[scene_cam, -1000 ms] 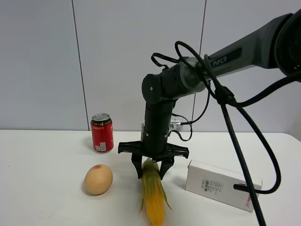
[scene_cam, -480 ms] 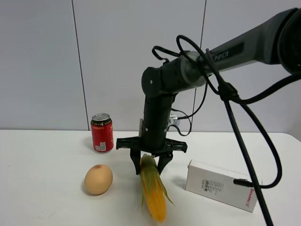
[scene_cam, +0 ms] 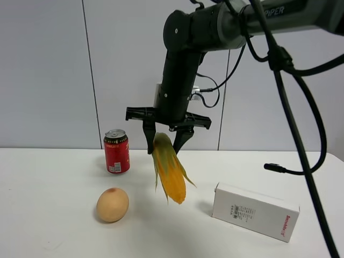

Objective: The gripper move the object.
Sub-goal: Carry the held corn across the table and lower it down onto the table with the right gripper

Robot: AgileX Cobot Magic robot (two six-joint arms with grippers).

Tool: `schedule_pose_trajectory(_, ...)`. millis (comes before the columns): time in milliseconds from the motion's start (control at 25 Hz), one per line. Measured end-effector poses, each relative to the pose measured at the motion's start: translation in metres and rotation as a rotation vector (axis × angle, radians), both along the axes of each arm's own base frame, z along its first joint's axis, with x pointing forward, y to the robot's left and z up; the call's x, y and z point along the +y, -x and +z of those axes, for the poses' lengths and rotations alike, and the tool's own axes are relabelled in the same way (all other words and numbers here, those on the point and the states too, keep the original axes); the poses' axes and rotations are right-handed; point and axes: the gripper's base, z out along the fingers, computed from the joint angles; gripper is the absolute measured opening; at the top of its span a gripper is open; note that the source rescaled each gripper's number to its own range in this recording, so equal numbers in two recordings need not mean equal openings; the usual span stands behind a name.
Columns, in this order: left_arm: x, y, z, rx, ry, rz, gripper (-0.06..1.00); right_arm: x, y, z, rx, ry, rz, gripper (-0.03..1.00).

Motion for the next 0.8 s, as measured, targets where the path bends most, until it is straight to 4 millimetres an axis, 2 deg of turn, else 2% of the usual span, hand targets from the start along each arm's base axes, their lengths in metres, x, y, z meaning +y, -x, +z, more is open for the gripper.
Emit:
schedule_pose_trajectory(200, 0.0, 0.0, 0.0, 0.0, 0.0, 0.0, 1.0, -0.009, 0.004, 0.039, -0.128, 0.025, 0.127, 0.0)
schedule_pose_trajectory(400, 0.0, 0.0, 0.0, 0.0, 0.0, 0.0, 1.0, -0.021, 0.007, 0.068, -0.263, 0.131, 0.301, 0.0)
schedule_pose_trajectory(800, 0.0, 0.0, 0.0, 0.0, 0.0, 0.0, 1.0, -0.033, 0.002, 0.073, -0.358, 0.279, 0.688, 0.0)
